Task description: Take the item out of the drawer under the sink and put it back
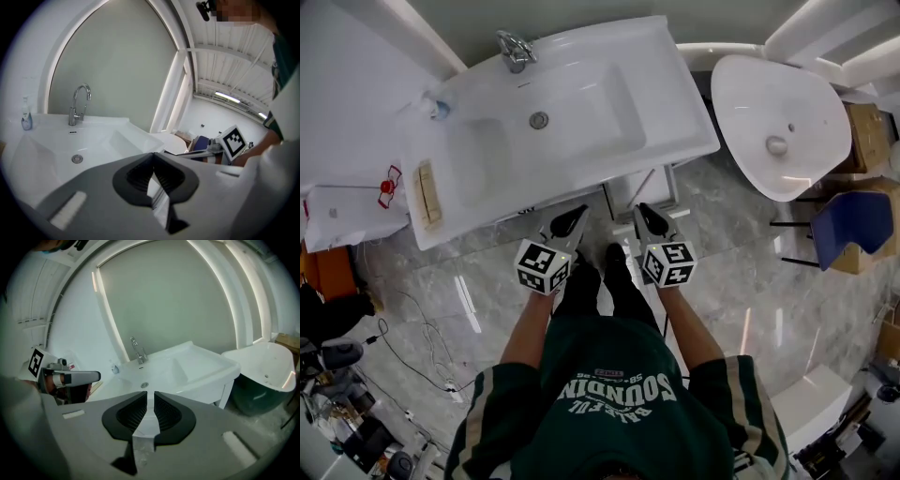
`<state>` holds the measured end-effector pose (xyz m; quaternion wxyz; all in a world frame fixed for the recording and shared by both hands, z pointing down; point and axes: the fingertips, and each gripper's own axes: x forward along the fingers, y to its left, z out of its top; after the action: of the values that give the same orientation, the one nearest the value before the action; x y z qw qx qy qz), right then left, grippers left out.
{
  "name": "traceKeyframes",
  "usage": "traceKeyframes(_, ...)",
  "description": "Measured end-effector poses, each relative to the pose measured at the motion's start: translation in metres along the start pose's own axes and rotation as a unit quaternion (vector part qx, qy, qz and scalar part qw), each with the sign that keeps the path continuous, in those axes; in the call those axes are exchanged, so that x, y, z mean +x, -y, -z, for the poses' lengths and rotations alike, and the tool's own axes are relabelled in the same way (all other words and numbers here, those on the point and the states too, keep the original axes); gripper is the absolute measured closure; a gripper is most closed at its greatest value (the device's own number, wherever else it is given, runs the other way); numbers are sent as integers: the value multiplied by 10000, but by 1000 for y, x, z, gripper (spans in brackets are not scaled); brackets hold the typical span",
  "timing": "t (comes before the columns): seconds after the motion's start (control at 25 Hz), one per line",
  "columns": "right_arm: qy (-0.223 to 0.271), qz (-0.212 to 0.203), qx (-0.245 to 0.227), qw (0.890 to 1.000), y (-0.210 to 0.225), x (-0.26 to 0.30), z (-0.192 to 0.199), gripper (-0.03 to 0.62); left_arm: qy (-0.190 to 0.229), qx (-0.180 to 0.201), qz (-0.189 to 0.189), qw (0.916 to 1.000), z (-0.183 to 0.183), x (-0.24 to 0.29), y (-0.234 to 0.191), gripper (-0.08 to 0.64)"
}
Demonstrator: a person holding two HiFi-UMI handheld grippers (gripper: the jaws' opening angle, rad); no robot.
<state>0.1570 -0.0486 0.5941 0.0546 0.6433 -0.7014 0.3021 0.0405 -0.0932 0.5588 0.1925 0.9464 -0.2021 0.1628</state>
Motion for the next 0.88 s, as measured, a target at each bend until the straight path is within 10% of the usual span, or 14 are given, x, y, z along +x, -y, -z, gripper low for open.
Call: traceKeyframes(0.88,-1403,1350,1581,9680,148,120,152,454,-643,-334,284,9970,88,32,-12,509)
